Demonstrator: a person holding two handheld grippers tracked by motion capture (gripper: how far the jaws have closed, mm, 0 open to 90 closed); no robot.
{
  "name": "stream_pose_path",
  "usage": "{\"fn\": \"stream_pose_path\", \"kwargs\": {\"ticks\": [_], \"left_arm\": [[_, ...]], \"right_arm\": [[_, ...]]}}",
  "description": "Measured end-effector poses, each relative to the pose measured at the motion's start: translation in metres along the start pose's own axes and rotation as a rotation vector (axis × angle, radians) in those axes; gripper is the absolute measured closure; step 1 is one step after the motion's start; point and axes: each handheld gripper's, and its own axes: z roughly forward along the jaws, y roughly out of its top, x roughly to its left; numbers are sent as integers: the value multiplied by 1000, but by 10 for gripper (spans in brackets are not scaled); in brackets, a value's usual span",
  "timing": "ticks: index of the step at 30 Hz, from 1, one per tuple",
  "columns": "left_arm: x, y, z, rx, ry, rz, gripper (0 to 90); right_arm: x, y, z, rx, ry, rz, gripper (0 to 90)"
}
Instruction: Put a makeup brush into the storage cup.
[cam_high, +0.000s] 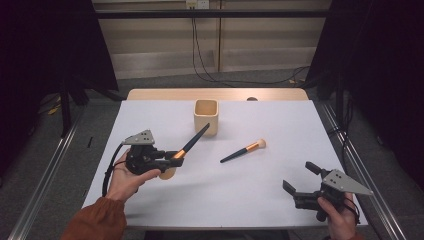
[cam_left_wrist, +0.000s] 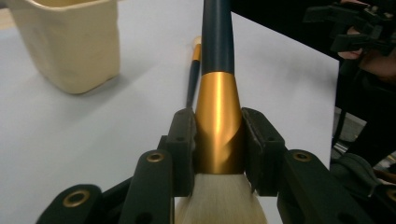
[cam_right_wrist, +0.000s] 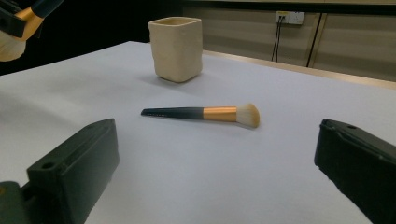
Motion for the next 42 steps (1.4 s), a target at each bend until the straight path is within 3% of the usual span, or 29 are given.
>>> {"fn": "stream_pose_path", "kwargs": {"ticks": [11, 15, 25, 31, 35, 40, 42], "left_arm": [[-14, 12, 24, 52, -93, 27, 667], [-20, 16, 32, 104, -120, 60, 667], [-27, 29, 42, 173, -140, 90, 667], [-32, 36, 45, 242, -161, 109, 667], [-34, 39, 47, 280, -169, 128, 667], [-36, 42, 48, 290, -173, 151, 667], [-37, 43, 48, 304, -173, 164, 667]], "right_arm": [[1, 2, 2, -11, 24, 9, 0], [5, 5, 5, -13, 52, -1, 0], [21, 18, 22, 28, 195, -54, 0], [27, 31, 39, 47, 281, -100, 5], [28, 37, 53, 86, 314, -104, 9], [34, 41, 63, 136, 372, -133, 6], [37, 44, 66, 168, 404, -123, 4]]}}
